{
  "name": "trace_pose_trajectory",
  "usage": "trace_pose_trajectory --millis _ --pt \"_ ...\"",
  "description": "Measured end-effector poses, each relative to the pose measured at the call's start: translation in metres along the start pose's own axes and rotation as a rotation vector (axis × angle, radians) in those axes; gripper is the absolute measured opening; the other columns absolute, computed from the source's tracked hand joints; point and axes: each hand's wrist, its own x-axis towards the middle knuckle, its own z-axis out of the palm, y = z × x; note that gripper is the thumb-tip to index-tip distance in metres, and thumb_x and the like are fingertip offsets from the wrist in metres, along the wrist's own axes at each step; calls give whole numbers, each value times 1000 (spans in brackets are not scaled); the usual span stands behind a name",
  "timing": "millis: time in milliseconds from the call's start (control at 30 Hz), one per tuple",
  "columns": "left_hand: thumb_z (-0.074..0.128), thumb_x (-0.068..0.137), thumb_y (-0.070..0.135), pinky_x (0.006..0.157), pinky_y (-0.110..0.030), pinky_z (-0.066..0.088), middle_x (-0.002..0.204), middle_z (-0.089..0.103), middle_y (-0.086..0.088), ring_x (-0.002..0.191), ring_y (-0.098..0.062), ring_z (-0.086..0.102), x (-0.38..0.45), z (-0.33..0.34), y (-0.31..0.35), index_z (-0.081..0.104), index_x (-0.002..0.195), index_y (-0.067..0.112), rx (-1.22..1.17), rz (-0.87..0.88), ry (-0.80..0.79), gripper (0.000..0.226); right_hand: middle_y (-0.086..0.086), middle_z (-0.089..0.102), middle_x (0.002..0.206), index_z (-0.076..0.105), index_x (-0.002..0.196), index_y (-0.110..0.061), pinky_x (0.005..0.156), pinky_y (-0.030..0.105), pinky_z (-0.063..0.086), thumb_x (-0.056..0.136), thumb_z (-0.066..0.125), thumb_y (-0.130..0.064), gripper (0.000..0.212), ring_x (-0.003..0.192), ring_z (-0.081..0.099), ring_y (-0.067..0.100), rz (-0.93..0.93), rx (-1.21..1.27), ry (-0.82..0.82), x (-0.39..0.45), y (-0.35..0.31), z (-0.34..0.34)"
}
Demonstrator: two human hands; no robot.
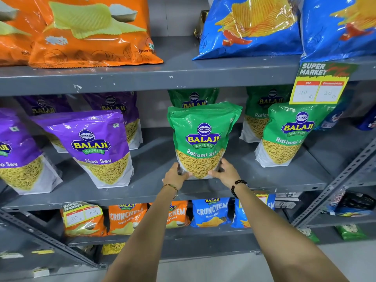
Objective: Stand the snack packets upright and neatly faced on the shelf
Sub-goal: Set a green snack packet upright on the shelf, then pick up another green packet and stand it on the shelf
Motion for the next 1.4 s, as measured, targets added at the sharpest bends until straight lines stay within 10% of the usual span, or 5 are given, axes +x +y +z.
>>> trace_pose_trajectory --millis 267,667,833,1167,1400 --pt "68 80 28 112 -53 30 124 62 -14 115 -36 56 -30 6 -10 43 126 11 197 10 89 55 12 32 151 19 146 -11 113 42 30 74 72 0 91 139 31 28 98 59 80 -20 17 -7" --pt "45 92 43 119 -38 18 141 49 -11 134 -27 38 -84 95 12 36 138 14 574 313 -49 56 22 64 113 45 131 -7 89 43 47 84 60 -7 49 106 59 38 136 -229 492 -70 58 -80" --pt "50 91 40 113 -41 29 142 47 -14 133 -30 37 -70 146 52 34 142 13 454 336 -163 60 21 57 127 26 144 -9 96 50 46 88 59 -18 66 112 56 41 201 -71 558 -48 66 -140" --pt "75 73 35 117 -49 22 142 49 -12 134 -31 40 5 234 125 24 146 16 95 94 -79 90 10 16 158 5 148 -15 116 47 25 69 75 3 107 143 23 26 195 133 217 21 78 -244" --pt "74 73 37 114 -55 -10 144 48 -2 136 -25 37 8 249 140 35 141 24 43 44 -54 80 9 37 148 28 142 -11 110 38 29 70 75 0 86 136 35 29 123 114 128 33 81 -252"
